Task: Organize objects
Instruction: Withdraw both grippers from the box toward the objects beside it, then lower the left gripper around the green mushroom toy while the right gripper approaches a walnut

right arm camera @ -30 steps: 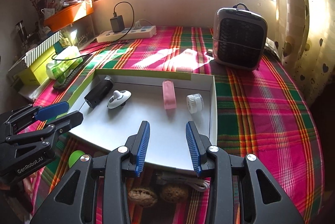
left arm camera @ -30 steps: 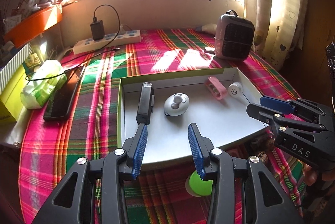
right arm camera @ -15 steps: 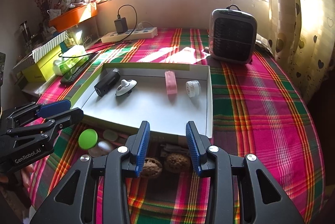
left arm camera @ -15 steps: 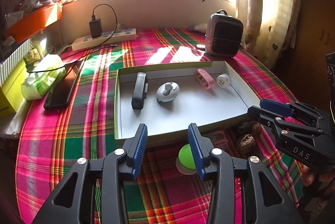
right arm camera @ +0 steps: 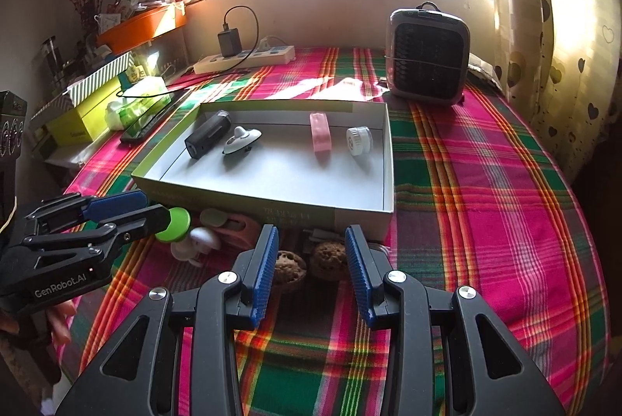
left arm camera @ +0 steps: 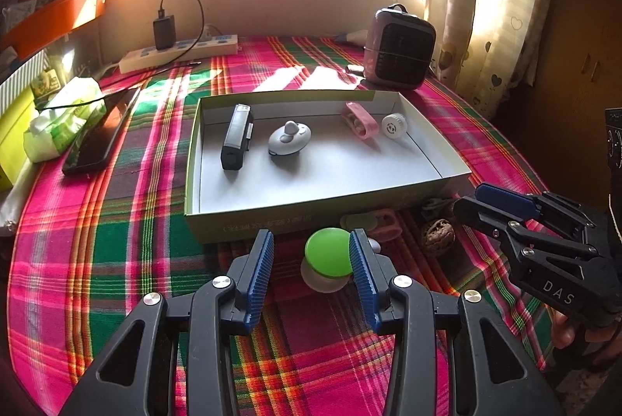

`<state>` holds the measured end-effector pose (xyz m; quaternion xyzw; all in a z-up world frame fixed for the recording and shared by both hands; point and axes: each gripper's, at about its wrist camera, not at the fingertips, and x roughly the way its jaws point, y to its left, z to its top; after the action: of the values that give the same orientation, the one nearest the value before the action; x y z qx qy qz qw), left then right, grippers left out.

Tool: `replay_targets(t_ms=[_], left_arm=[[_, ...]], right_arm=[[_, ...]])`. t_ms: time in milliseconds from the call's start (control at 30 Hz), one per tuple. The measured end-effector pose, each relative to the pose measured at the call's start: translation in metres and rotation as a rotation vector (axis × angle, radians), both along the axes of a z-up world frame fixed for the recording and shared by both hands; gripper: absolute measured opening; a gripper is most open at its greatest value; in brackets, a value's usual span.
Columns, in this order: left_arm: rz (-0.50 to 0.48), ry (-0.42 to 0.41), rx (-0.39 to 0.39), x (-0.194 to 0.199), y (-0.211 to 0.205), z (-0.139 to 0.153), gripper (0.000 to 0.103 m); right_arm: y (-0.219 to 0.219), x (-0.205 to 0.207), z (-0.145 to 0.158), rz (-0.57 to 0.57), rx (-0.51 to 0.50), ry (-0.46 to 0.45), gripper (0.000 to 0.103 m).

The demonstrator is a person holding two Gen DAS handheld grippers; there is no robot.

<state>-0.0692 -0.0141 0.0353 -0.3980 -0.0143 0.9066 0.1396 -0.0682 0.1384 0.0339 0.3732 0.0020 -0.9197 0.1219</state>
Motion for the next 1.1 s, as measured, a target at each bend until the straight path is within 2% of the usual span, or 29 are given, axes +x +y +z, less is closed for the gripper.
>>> replay_targets(t_ms=[167, 400, 833, 933, 1000, 1100], left_arm=[[-0.008, -0.015, -0.002, -0.002, 0.004, -0.004, 0.039], [-0.02, -0.019, -0.001, -0.006, 0.008, -0.007, 0.042], [-0.007, -0.036, 0.004, -0.011, 0.008, -0.012, 0.042], [0.006, -0.034, 0.017, -0.011, 0.004, -0.012, 0.041], [0.008, -0.033, 0.022, -0.01, 0.002, -0.011, 0.032], [0.023, -0.031, 0.015, -0.011, -0.001, -0.011, 0.032]], right_arm=[[0.0, 0.003, -0.004, 0.006, -0.006, -0.01, 0.042], [-0.002, 0.004, -0.009, 0.017, -0.006, -0.025, 0.042], [-0.008, 0.005, -0.014, 0.038, 0.003, -0.045, 0.043], [-0.01, 0.006, -0.014, 0.041, 0.017, -0.04, 0.043], [-0.01, 0.006, -0.015, 0.039, 0.016, -0.039, 0.043], [-0.011, 0.007, -0.014, 0.046, 0.008, -0.035, 0.042]])
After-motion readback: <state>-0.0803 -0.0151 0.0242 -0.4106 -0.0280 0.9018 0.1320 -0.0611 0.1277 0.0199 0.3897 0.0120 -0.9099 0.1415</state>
